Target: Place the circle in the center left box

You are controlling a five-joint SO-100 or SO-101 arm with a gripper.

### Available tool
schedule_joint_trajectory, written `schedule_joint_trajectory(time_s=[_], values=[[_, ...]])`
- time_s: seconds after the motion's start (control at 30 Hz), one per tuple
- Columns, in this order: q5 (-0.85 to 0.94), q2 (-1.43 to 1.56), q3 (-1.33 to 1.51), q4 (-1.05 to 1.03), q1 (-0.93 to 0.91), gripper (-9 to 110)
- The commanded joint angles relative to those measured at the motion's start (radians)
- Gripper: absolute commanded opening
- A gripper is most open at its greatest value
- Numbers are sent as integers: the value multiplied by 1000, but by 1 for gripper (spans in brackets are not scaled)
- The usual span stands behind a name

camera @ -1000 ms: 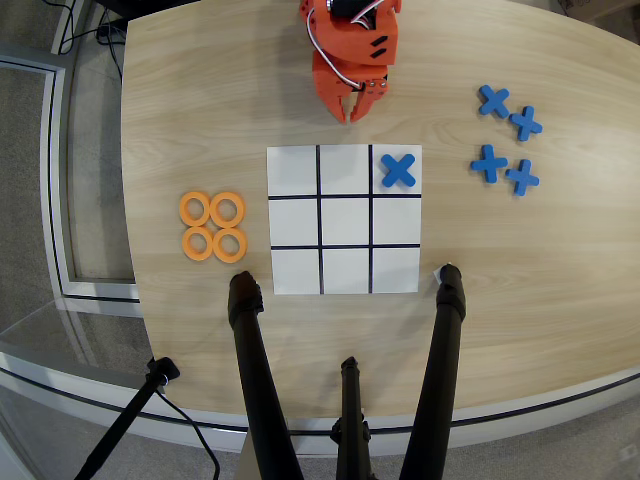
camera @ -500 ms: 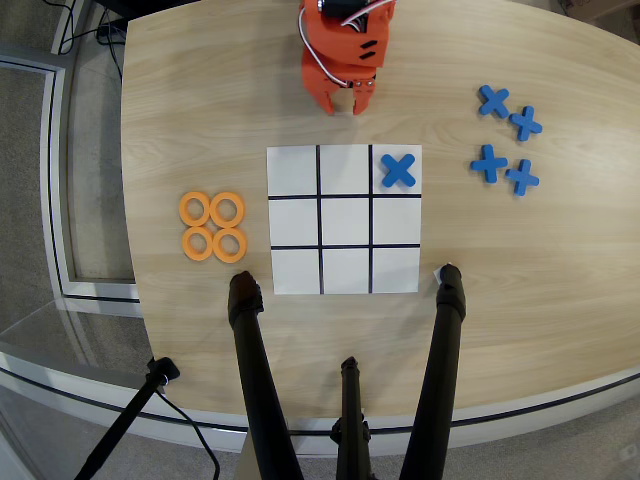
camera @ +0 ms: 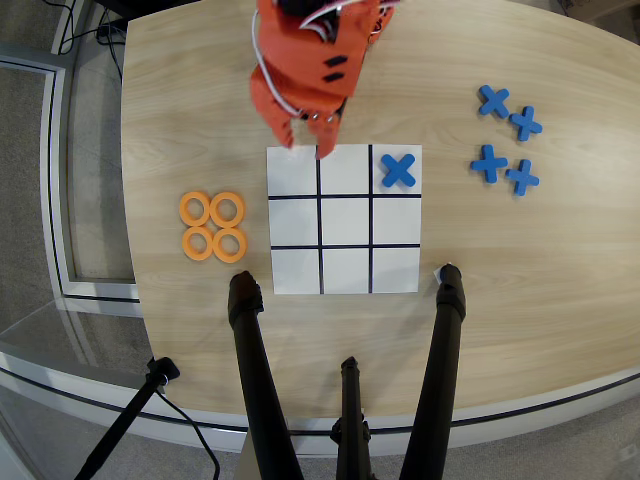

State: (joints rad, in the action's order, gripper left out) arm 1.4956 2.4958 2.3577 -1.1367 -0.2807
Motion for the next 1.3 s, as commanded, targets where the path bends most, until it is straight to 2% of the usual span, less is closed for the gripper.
schedule_joint_trajectory(time_s=[0.0, 0.27, 0.47, 0.87, 1.27], values=[[-11, -144, -110, 83, -48, 13], [-5, -476, -327, 166, -158, 13], [0, -643, -367, 293, -201, 13], [0, -839, -397, 423, -239, 13], [0, -1022, -511, 446, -236, 13]])
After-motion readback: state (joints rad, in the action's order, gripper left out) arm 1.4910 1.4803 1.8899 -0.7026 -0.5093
